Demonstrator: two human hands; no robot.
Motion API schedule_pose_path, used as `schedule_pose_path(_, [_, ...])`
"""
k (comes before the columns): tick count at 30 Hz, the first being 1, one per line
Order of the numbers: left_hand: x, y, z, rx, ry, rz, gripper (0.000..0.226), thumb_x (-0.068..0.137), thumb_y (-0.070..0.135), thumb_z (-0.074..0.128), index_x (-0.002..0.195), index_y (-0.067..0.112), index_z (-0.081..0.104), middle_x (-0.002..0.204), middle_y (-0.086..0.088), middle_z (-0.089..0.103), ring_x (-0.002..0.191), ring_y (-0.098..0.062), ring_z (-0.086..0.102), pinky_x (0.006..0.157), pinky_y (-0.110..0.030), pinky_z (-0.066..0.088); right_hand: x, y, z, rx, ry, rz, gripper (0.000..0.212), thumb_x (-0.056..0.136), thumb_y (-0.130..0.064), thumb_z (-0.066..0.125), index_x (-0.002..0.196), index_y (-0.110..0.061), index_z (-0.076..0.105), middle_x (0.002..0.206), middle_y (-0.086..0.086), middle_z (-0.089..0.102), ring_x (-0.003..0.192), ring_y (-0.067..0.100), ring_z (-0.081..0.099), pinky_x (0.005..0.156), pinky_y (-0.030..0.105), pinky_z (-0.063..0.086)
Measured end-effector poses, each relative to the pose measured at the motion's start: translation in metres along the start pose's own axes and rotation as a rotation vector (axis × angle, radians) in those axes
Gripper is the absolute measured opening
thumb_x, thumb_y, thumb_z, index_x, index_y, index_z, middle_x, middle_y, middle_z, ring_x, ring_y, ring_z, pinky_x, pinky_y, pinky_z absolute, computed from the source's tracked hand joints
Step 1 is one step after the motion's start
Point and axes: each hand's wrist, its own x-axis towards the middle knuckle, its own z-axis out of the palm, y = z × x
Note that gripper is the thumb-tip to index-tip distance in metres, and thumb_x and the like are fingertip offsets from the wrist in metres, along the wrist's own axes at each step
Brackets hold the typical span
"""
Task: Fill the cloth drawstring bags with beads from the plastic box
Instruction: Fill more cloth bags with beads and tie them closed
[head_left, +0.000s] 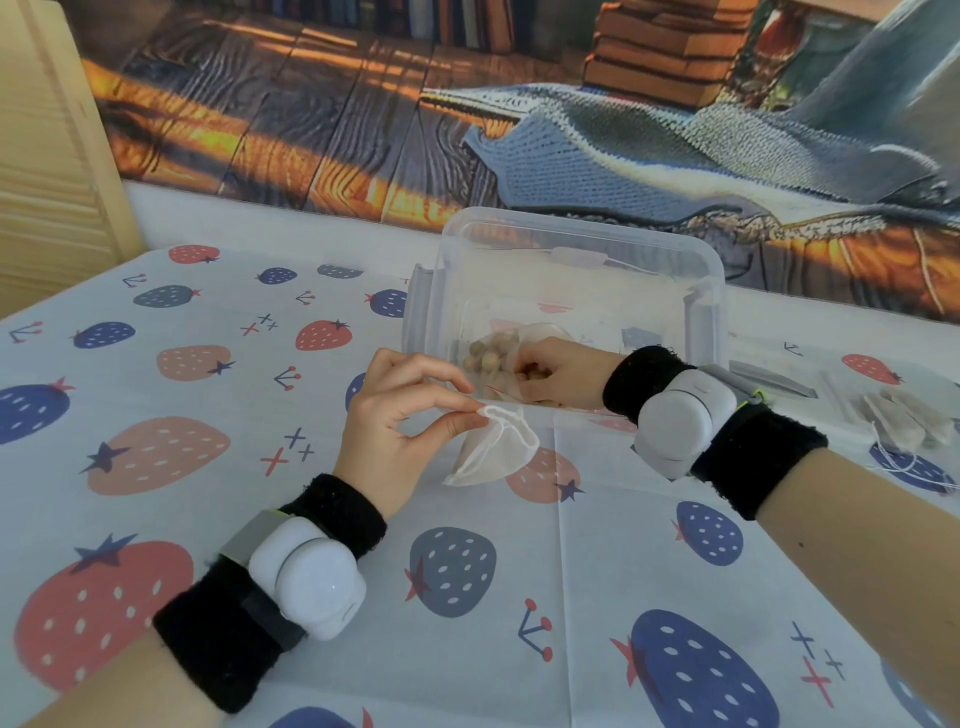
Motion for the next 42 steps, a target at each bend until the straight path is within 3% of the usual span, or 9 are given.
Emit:
schedule_pose_path(6, [0.000, -0.001, 0.000, 0.000, 0.002, 0.013, 0.016, 0.083, 0.045, 0.063, 0.086, 0.030, 0.068, 0.094, 0.026, 0.059, 0.093, -0.007, 0.046, 0.074, -0.030, 0.044, 0.001, 0.002, 0.002, -0.037, 0.113, -0.088, 0.033, 0.086, -0.003, 0.049, 0.057, -0.016, 0.039, 0.055, -0.006, 0.032, 0.052, 0.009, 0.026, 0.049, 0.012, 0.029])
schedule_pose_path(12, [0.000, -0.001, 0.001, 0.008, -0.002, 0.013, 0.007, 0.080, 0.034, 0.067, 0.083, 0.029, 0.070, 0.090, 0.019, 0.061, 0.092, -0.008, 0.046, 0.073, -0.034, 0.045, 0.001, 0.001, -0.005, -0.044, 0.189, -0.101, 0.035, 0.090, -0.013, 0.056, 0.057, -0.022, 0.048, 0.048, -0.008, 0.038, 0.042, 0.004, 0.039, 0.047, 0.009, 0.034])
schedule_pose_path(18, [0.003, 0.001, -0.002, -0.013, 0.035, -0.005, 0.007, 0.080, 0.029, 0.068, 0.087, 0.027, 0.068, 0.104, 0.013, 0.060, 0.083, -0.021, 0.054, 0.078, -0.028, 0.045, 0.004, 0.002, -0.011, -0.088, 0.170, -0.063, 0.015, 0.089, -0.014, 0.059, 0.084, -0.003, 0.067, 0.054, -0.005, 0.040, 0.050, 0.007, 0.036, 0.052, 0.013, 0.036])
schedule_pose_path(21, [0.003, 0.001, -0.002, -0.019, 0.049, -0.012, 0.004, 0.079, 0.025, 0.069, 0.081, 0.022, 0.071, 0.110, 0.003, 0.059, 0.083, -0.013, 0.053, 0.080, -0.020, 0.043, 0.005, 0.000, -0.016, -0.103, 0.167, -0.066, 0.017, 0.089, -0.014, 0.058, 0.094, -0.003, 0.069, 0.055, -0.006, 0.041, 0.052, 0.007, 0.038, 0.059, 0.021, 0.037])
schedule_pose_path(24, [0.004, 0.001, -0.002, -0.017, 0.056, -0.004, 0.003, 0.078, 0.020, 0.069, 0.081, 0.021, 0.069, 0.110, -0.002, 0.057, 0.086, -0.004, 0.051, 0.078, -0.013, 0.042, 0.006, -0.001, -0.020, -0.117, 0.159, -0.083, 0.019, 0.089, -0.011, 0.055, 0.098, -0.003, 0.069, 0.055, -0.006, 0.042, 0.053, 0.006, 0.037, 0.058, 0.016, 0.034])
schedule_pose_path(29, [0.003, 0.000, -0.002, -0.019, 0.103, -0.021, 0.004, 0.077, 0.025, 0.070, 0.080, 0.026, 0.068, 0.104, 0.000, 0.050, 0.087, -0.009, 0.054, 0.072, -0.012, 0.045, 0.008, 0.002, -0.030, -0.013, 0.274, -0.116, 0.015, 0.088, -0.018, 0.062, 0.083, -0.005, 0.069, 0.046, -0.006, 0.036, 0.045, 0.007, 0.034, 0.050, 0.014, 0.032])
schedule_pose_path(32, [0.003, -0.002, -0.001, 0.003, 0.112, -0.045, 0.009, 0.076, 0.028, 0.070, 0.084, 0.024, 0.067, 0.100, 0.001, 0.048, 0.090, -0.004, 0.051, 0.069, -0.012, 0.045, 0.008, 0.003, -0.035, 0.111, 0.389, -0.117, 0.023, 0.090, -0.025, 0.060, 0.073, -0.010, 0.067, 0.035, -0.009, 0.035, 0.039, 0.004, 0.036, 0.046, 0.010, 0.032])
schedule_pose_path(38, [0.002, -0.002, -0.001, 0.001, 0.074, -0.084, 0.010, 0.076, 0.032, 0.070, 0.083, 0.025, 0.068, 0.094, 0.009, 0.049, 0.083, -0.002, 0.051, 0.063, -0.016, 0.044, 0.001, -0.004, -0.045, 0.340, 0.561, -0.072, 0.049, 0.096, -0.035, 0.048, 0.054, -0.009, 0.049, 0.045, 0.001, 0.039, 0.032, 0.005, 0.031, 0.035, 0.013, 0.029])
schedule_pose_path(42, [0.002, -0.003, -0.001, 0.020, 0.058, -0.106, 0.009, 0.075, 0.024, 0.074, 0.081, 0.025, 0.068, 0.093, 0.009, 0.049, 0.082, -0.004, 0.052, 0.062, -0.016, 0.044, -0.006, -0.006, -0.050, 0.539, 0.651, -0.061, 0.052, 0.097, -0.035, 0.047, 0.052, -0.009, 0.039, 0.043, 0.001, 0.040, 0.030, 0.008, 0.029, 0.033, 0.013, 0.024])
